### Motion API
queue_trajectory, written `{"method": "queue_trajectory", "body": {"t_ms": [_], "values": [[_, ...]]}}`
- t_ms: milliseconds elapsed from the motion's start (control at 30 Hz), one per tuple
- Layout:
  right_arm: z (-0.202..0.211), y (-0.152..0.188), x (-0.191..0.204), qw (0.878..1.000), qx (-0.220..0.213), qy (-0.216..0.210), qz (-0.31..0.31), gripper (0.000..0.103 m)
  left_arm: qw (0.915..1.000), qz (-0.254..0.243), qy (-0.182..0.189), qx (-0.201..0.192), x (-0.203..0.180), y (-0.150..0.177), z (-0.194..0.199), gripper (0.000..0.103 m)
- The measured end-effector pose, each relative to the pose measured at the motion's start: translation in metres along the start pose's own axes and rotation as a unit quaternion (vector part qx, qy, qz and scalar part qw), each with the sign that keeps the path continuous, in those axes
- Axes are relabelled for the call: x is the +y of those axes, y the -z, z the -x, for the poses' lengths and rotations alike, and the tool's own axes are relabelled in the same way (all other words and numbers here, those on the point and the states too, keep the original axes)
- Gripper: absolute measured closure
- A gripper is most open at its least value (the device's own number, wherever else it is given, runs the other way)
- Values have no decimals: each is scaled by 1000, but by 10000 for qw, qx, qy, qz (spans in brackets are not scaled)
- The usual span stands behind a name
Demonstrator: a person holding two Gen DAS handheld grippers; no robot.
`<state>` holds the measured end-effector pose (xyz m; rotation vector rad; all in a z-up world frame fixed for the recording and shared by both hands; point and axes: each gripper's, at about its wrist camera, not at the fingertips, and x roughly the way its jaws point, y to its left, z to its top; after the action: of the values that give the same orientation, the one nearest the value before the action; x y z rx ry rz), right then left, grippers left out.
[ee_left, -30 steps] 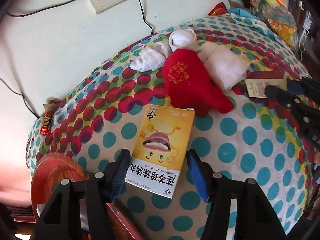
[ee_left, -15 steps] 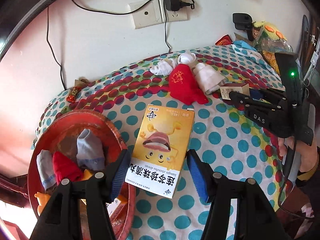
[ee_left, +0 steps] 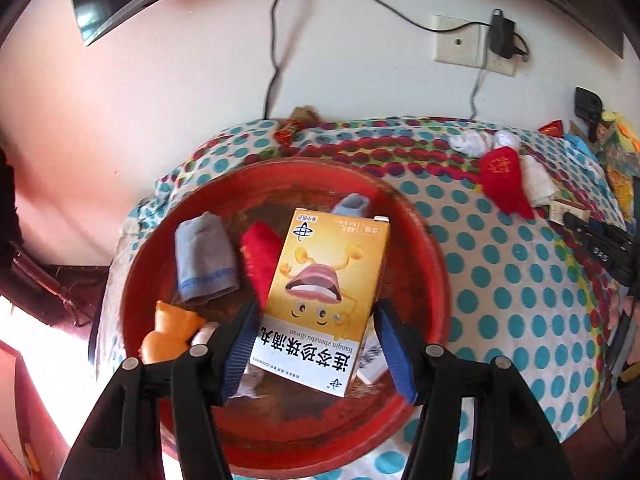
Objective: Organize objects
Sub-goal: 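Carry the yellow medicine box into the red tray and open the left tool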
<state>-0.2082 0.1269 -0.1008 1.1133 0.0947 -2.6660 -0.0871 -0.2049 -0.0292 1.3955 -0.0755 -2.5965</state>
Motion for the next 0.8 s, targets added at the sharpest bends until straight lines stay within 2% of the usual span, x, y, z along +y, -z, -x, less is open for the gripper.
{"method": "queue_trajectory", "body": {"t_ms": [300,400,700,767,800], "values": [[0,0,2,10000,3,71,63,76,9970,482,-585,183,68,9,-29,43],[-1,0,3,9999,21,130,107,76,9959,626,-602,237,83,11,-38,43],[-4,-1,6,9994,98,260,190,76,9960,767,-467,-43,106,-8,-37,44],[-4,-1,8,9991,106,322,241,76,9963,750,-427,-65,106,-13,-39,54],[-5,0,9,9990,111,350,273,76,9964,748,-394,-56,105,-14,-41,54]]}}
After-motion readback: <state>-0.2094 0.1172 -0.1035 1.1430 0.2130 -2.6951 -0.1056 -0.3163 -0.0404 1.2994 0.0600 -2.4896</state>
